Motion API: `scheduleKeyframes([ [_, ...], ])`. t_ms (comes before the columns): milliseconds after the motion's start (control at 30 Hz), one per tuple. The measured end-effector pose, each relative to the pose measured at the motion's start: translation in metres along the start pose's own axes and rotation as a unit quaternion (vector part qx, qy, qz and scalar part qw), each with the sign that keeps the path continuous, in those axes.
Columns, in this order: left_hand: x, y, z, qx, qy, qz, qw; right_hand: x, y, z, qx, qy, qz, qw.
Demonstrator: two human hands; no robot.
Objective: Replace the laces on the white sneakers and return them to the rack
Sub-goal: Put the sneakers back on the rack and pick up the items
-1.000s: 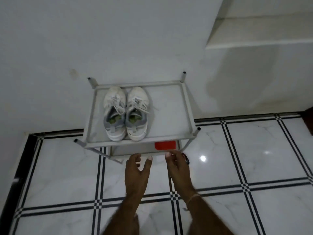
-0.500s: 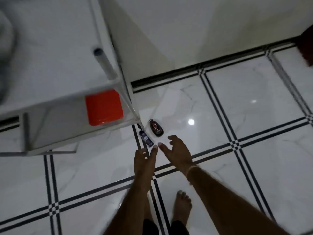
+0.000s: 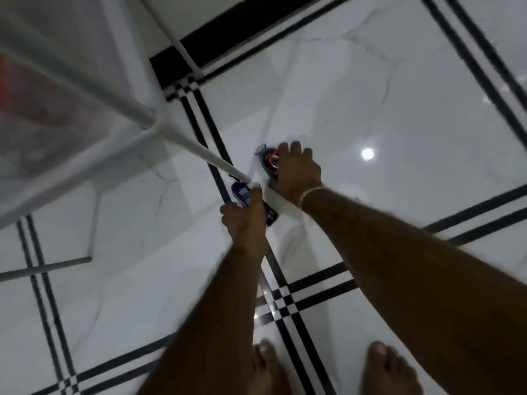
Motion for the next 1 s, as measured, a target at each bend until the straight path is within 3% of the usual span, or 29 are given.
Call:
scheduleKeyframes([
  [200, 0.02, -0.015, -0.005, 0.047, -0.118, -0.009, 0.992, -0.005, 0.027, -0.05, 0.066, -0.197, -0.003, 0.978],
  [300, 0.012, 0.02, -0.007, 0.022, -0.094, 0.038, 0.995, -0.025, 0.067, -0.069, 0.118, -0.266, 0.017, 0.956],
  [467, -0.023, 0.152, -0.051, 0.031, -0.061, 0.138, 0.988, -0.118, 0.17, -0.062, 0.203, -0.431, 0.015, 0.879],
  [633, -0.078, 0.31, -0.198, 0.127, -0.031, 0.198, 0.972, -0.302, 0.261, -0.035, 0.21, -0.52, -0.039, 0.827],
  [733, -0.131, 0.405, -0.314, 0.202, 0.005, 0.192, 0.96, -0.436, 0.313, -0.002, 0.171, -0.544, -0.066, 0.819],
  [933, -0.251, 0.577, -0.55, 0.367, 0.121, 0.191, 0.902, -0.718, 0.393, 0.102, -0.003, -0.565, -0.133, 0.814],
  [1000, -0.281, 0.61, -0.598, 0.402, 0.141, 0.186, 0.885, -0.778, 0.411, 0.13, -0.045, -0.565, -0.155, 0.809],
])
Point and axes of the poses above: each hand's wrist, its own y-axis away from the middle knuckle, its own x-axis out of the palm, z = x × y, the point moved 7 cm from there along -y, towards the middle knuckle, and after that the axes turned 7 degrees about y, right-handed, at the moved point
